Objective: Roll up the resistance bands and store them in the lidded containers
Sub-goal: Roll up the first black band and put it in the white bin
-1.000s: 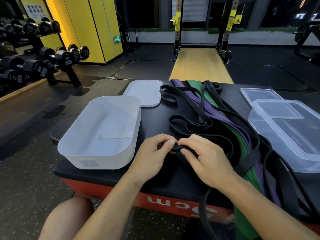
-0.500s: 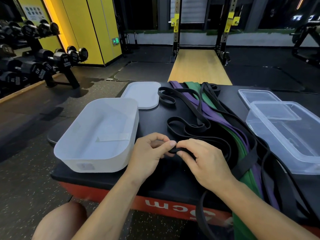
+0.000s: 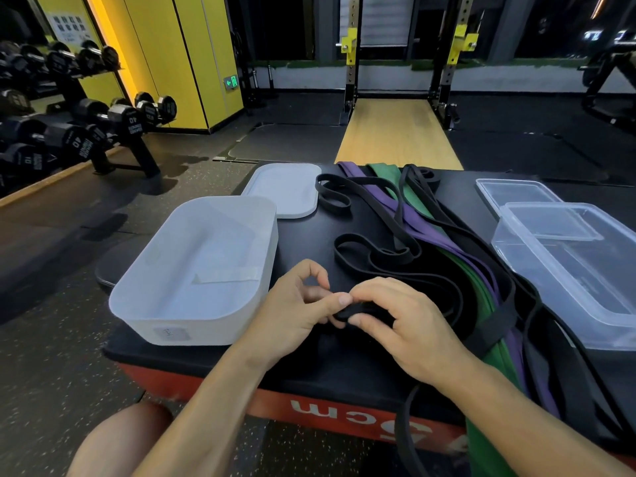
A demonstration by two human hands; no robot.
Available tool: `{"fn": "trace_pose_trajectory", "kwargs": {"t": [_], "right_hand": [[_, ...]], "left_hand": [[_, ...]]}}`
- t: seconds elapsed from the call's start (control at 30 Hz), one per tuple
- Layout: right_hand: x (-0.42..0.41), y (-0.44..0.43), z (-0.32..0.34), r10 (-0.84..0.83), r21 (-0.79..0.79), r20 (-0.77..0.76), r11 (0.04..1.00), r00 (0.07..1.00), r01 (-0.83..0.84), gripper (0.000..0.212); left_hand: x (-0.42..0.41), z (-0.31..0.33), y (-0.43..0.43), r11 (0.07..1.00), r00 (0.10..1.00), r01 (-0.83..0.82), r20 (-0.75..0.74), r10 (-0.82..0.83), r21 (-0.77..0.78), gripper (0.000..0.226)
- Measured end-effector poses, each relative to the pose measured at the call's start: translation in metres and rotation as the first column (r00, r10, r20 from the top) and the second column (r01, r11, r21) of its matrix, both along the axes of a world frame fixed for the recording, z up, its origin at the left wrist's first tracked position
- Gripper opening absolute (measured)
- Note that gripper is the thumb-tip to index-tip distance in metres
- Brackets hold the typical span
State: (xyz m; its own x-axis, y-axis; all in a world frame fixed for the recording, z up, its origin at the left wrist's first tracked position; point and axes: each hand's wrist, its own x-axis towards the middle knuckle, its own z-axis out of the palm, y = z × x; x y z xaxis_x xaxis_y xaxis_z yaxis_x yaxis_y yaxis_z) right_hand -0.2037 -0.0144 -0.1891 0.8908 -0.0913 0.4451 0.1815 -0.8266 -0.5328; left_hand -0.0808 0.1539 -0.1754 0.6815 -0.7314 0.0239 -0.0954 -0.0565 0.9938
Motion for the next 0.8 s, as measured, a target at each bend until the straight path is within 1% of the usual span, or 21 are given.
{"fn": "trace_pose_trajectory", "kwargs": {"t": [0.1,0.23,0.27,0.33,0.37,0.4,0.43,0.5,0.57,0.7,0.8], "right_hand": [[0.000,0.000,0.002,0.057,0.054,-0.034,0.997,0.998,-0.055,0.021],[0.000,-0.003,0.000,0.093,0.042,-0.125,0.995,0.988,-0.089,0.027],[0.000,-0.002,0.001,0.103,0.038,-0.152,0.994,0.983,-0.098,0.034],[-0.002,0.000,0.003,0.116,0.024,-0.212,0.993,0.970,-0.114,0.061],[-0.002,0.001,0.003,0.121,0.005,-0.217,0.992,0.969,-0.122,0.068],[-0.001,0.000,0.004,0.125,-0.020,-0.201,0.991,0.972,-0.131,0.065],[-0.001,0.000,0.003,0.131,-0.043,-0.180,0.989,0.975,-0.141,0.056],[-0.002,0.001,0.005,0.128,-0.050,-0.159,0.989,0.979,-0.138,0.038],[-0.002,0.002,0.005,0.099,-0.058,-0.121,0.993,0.988,-0.107,0.027],[-0.003,0.007,0.006,-0.009,-0.084,-0.033,0.996,0.999,0.006,0.016],[-0.003,0.009,0.006,-0.080,-0.128,0.011,0.988,0.997,0.081,0.015]], "left_hand": [[0.003,-0.001,0.003,0.998,0.998,0.066,-0.002,-0.066,0.020,0.045],[0.007,-0.002,0.006,0.989,0.990,0.142,-0.012,-0.141,0.045,0.045],[0.008,-0.002,0.007,0.986,0.988,0.153,-0.004,-0.153,0.066,0.045],[0.009,-0.001,0.007,0.977,0.982,0.184,0.020,-0.187,0.106,0.045],[0.010,0.000,0.007,0.973,0.979,0.198,0.023,-0.202,0.115,0.044],[0.010,0.000,0.006,0.972,0.978,0.205,0.017,-0.208,0.116,0.044],[0.011,0.000,0.007,0.972,0.978,0.205,0.008,-0.208,0.118,0.044],[0.011,0.001,0.007,0.972,0.980,0.199,0.005,-0.201,0.122,0.044],[0.008,0.000,0.006,0.978,0.984,0.179,0.008,-0.181,0.109,0.043],[-0.001,-0.003,0.001,0.996,0.999,0.047,0.022,-0.049,0.070,0.041],[-0.005,-0.002,-0.001,0.999,0.999,0.004,0.043,-0.006,0.052,0.030]]}}
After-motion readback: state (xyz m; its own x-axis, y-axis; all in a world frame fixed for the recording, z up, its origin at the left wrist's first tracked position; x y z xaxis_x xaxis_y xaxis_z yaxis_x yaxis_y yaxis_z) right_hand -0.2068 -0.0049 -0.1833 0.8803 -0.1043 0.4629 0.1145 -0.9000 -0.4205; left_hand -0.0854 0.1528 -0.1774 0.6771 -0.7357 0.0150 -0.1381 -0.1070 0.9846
